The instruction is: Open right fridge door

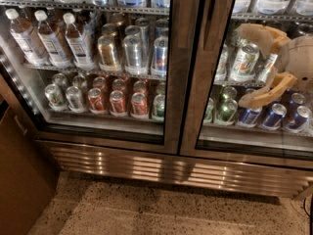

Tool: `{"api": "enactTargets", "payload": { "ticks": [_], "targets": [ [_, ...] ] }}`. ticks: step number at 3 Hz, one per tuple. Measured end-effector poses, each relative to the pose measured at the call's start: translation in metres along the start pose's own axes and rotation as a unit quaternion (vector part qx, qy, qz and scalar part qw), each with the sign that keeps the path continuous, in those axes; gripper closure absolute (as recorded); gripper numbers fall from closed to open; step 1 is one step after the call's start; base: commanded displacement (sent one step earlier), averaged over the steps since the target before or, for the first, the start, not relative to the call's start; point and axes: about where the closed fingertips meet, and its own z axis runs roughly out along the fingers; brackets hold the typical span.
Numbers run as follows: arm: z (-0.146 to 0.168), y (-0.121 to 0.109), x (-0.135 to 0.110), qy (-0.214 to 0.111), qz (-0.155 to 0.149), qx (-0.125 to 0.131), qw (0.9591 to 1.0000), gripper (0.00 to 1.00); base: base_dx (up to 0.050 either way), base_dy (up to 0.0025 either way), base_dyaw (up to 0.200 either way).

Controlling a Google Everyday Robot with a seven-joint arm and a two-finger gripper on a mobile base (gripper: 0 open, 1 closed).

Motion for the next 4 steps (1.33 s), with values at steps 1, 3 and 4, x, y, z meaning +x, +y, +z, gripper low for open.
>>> {"api": "enactTargets", "payload": {
  "ticks": [1, 3, 4],
  "targets": [
    [-0.0044, -0.0009, -0.0179, -0.006, -0.018, 0.006, 0.9998, 0.0, 0.0, 0.0, 0.0],
    [-0.0041, -0.0008, -0.018, -0.006, -0.018, 0.005, 0.9998, 0.0, 0.014, 0.00091, 0.063],
    [-0.0041, -0.0008, -0.018, -0.006, -0.018, 0.005, 0.9998, 0.19, 0.0, 0.0, 0.0]
  ]
}}
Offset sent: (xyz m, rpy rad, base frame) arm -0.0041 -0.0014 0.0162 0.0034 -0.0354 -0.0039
